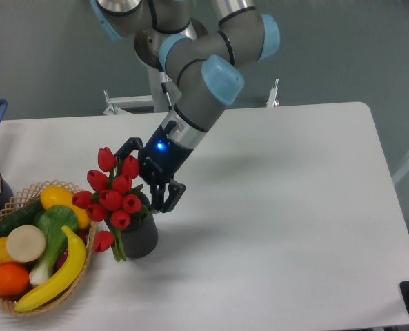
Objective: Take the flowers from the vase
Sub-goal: 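Lower the gripper around the tulip stems just above the vase rim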
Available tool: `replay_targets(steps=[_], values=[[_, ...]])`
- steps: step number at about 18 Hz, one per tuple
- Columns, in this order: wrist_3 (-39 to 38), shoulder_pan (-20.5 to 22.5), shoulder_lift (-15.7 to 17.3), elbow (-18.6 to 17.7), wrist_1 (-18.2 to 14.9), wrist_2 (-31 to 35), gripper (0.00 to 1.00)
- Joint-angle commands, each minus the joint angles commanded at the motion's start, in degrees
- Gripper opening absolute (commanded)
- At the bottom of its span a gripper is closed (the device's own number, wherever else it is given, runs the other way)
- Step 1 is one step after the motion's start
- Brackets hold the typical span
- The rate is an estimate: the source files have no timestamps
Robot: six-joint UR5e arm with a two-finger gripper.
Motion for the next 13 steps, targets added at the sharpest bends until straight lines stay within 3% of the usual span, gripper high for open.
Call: replay_targets(steps=[10, 12, 13], values=[[0.26, -1.06, -1.50, 1.23, 0.35, -0.53, 1.00], [0.26, -1.06, -1.50, 1.50, 0.44, -0.53, 0.95], [0.26, -1.06, -1.50, 1.50, 0.44, -0.53, 0.89]])
